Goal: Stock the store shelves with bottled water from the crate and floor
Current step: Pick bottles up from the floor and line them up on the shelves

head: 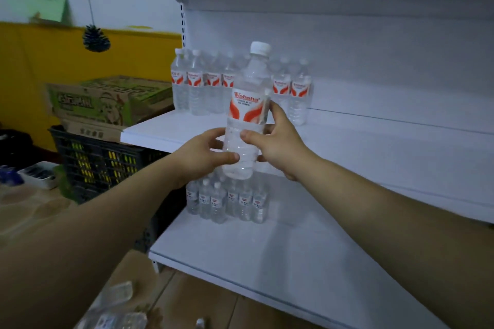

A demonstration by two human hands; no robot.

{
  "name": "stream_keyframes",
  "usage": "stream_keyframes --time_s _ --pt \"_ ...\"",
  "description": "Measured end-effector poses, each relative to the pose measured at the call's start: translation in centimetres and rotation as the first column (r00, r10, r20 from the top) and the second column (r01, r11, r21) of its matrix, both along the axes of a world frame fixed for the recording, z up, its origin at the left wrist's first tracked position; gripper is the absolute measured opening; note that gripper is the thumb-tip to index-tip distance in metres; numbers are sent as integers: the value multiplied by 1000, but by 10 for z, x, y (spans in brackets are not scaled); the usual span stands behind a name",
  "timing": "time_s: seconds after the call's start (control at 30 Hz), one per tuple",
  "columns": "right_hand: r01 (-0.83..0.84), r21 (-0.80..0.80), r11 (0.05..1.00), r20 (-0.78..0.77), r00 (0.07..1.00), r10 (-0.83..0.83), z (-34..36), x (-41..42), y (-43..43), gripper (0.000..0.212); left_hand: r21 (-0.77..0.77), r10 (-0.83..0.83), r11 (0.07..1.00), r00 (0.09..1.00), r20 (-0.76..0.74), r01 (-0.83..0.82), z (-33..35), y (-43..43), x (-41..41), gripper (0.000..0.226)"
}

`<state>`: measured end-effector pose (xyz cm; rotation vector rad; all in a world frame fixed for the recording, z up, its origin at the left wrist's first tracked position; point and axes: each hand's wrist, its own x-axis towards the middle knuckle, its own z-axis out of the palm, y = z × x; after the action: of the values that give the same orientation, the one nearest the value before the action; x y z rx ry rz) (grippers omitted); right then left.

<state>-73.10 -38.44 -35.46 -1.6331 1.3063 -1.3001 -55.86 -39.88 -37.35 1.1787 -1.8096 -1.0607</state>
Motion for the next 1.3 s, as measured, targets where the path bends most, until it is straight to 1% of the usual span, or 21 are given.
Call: stream_keyframes --time_s 0.07,0.13,0.2,0.27,0.37,0.4,0.5,0.6,0.67,0.73,0.87,1.0,1.1,1.3 --pt "56 -18 998 -42 998 -57 -2 -2 -26 78 -29 48 999 985 164 -44 0 -26 6 63" --pt "91 -30 995 -77 993 -93 -4 -4 -53 74 -83 106 993 928 357 -82 -7 -51 14 64" --pt "98 -36 995 -96 990 -101 -6 -5 -80 77 -133 142 987 849 510 -85 -17 -76 19 65" --pt "96 -32 995 -101 990 -99 -9 -2 -108 80 -145 176 983 775 607 -109 -28 -102 23 67" --pt "97 -26 995 -88 991 -99 -14 7 -151 79 -190 232 973 603 763 -133 -38 -136 28 67" --pt "96 -29 995 -89 991 -99 -16 10 -163 79 -193 231 973 578 783 -127 -40 -145 30 68" --pt "89 -30 996 -88 992 -91 -20 19 -203 80 -188 223 975 557 800 -120 -41 -173 36 74" --pt "81 -27 996 -108 991 -83 -23 29 -238 82 -177 226 973 481 847 -147 -35 -202 46 79" --pt "83 -40 996 -134 987 -88 -25 35 -258 85 -153 210 975 455 865 -159 -32 -220 55 82" --pt "90 -57 994 -156 983 -98 -26 42 -275 86 -131 191 979 467 863 -159 -35 -232 61 82" --pt "87 -78 993 -186 977 -100 -27 56 -308 88 -160 198 980 472 859 -119 -44 -239 64 79" --pt "66 -66 996 -222 972 -79 -21 64 -335 84 -182 208 978 484 850 -100 -46 -240 67 77" --pt "63 -68 996 -213 974 -77 -22 69 -353 82 -198 215 976 498 840 -87 -49 -241 68 77" --pt "33 -88 996 -226 973 -53 -23 76 -375 88 -220 229 972 498 836 -79 -49 -241 67 75"
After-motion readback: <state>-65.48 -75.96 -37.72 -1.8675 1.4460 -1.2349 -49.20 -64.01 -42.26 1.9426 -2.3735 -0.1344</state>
